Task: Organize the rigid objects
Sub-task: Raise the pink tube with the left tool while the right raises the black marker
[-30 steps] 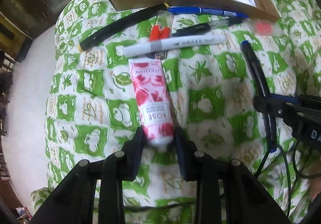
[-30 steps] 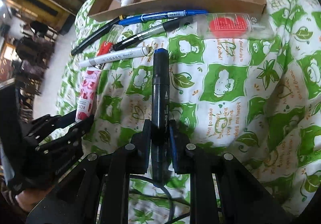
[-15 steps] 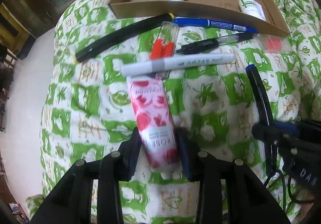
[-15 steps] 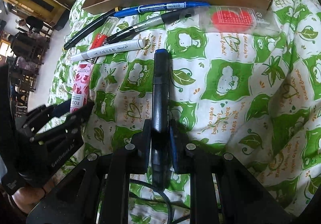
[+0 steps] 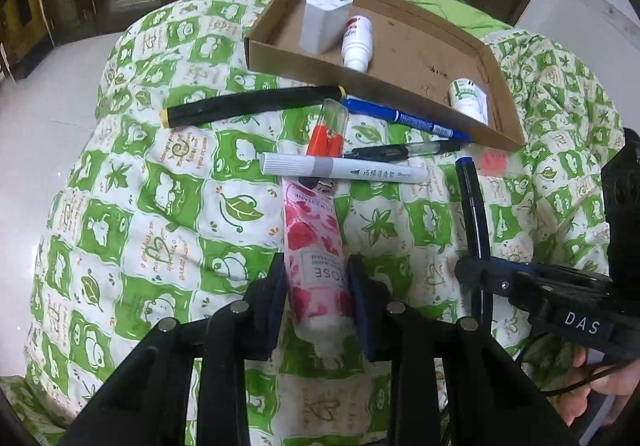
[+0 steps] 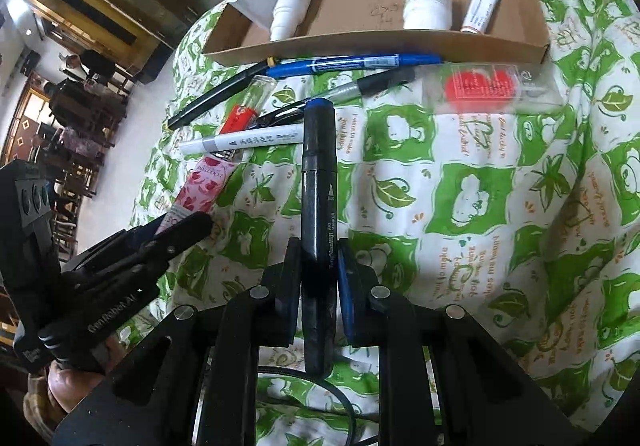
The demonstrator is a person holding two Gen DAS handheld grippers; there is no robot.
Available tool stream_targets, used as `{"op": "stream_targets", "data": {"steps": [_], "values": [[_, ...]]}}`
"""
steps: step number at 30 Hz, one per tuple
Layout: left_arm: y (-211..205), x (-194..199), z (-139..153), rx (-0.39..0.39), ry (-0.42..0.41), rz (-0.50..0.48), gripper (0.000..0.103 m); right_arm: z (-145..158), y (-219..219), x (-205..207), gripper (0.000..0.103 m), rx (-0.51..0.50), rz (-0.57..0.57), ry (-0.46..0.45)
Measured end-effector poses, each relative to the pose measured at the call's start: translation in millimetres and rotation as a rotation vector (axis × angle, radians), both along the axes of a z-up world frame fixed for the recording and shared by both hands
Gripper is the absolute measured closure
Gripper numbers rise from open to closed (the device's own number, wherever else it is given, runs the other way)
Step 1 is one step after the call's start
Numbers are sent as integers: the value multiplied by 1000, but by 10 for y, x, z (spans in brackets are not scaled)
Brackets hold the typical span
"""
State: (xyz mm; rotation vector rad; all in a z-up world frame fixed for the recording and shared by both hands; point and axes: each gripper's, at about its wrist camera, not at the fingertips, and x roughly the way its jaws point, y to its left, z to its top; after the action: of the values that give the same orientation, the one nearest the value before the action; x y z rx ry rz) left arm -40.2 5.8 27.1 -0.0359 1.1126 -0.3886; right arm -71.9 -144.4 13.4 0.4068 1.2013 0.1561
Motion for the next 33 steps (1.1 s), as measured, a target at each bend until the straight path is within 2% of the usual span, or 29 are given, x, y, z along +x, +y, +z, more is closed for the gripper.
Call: {"op": "stream_targets", "data": {"steps": [6,9,15,21,25,33], "values": [[-87,45,-204,57,71,-6,73,-59,-34,-5,87,-42,-11,30],[-138,32,-227,87,61,-11,73,-140,-35,-13,87,-75,-9,58],[-251,33,-276,146,47,-31,72,-162,51,-38,87,-129,11,53],[-309,53,-281,141,39,-31,72,-197,139,-2,87,-144,16,46],[-227,-13,-164,117,15,-30,72,-163,136,-9,87,-143,15,36],[-168,-107,-13,78,-46,-27,73,2,95,-77,87,-100,6,-42]]}}
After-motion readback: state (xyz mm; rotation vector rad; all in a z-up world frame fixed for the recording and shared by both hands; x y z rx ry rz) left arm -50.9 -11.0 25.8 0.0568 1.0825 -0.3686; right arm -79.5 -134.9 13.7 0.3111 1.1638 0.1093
